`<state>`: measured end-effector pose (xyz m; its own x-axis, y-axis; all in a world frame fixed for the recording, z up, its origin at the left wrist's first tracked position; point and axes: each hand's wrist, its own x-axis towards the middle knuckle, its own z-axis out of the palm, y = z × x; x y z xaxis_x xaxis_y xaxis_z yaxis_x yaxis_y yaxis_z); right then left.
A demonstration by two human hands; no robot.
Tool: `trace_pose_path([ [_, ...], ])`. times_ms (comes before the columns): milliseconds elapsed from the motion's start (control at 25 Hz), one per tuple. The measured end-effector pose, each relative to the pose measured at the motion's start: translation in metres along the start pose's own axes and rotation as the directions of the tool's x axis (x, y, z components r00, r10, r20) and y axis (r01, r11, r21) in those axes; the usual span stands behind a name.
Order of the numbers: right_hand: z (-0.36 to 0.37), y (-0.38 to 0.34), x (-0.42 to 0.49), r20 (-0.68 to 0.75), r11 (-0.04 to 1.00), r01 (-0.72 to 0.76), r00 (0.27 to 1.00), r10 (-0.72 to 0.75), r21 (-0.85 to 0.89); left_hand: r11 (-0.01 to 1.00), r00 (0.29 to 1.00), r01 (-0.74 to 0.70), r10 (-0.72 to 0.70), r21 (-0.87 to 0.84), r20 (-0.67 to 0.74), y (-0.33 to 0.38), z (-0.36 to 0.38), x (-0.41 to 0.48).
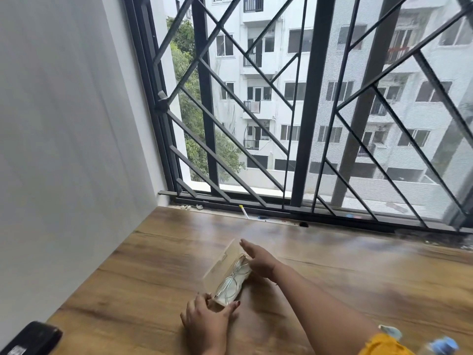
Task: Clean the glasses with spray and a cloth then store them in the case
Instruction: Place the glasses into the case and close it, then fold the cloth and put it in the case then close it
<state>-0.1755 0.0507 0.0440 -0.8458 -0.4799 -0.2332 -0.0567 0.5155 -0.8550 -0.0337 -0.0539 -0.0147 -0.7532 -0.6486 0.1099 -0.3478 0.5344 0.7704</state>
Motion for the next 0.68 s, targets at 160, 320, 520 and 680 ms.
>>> trace_pose_path([
  [160,-0.008,0.007,-0.018,-0.064,0.999,0.006,0.998,-0.004,0.040,1.000,0.999,0.020,-0.020,0.012,0.027,-0.002,0.000,-0.002],
  [320,-0.019,0.022,-0.036,-0.127,0.997,0.022,0.992,-0.012,0.079,1.000,1.000,0.026,-0.026,0.017,0.007,-0.005,0.000,-0.003],
  [520,-0.034,0.025,-0.072,-0.219,0.989,0.065,0.975,-0.035,0.134,0.999,0.998,0.050,-0.049,0.011,-0.049,-0.004,0.000,-0.004],
  [680,-0.047,0.032,-0.114,-0.331,0.980,0.127,0.941,-0.069,0.155,0.999,0.997,0.046,-0.047,-0.004,-0.068,-0.001,-0.002,-0.006],
])
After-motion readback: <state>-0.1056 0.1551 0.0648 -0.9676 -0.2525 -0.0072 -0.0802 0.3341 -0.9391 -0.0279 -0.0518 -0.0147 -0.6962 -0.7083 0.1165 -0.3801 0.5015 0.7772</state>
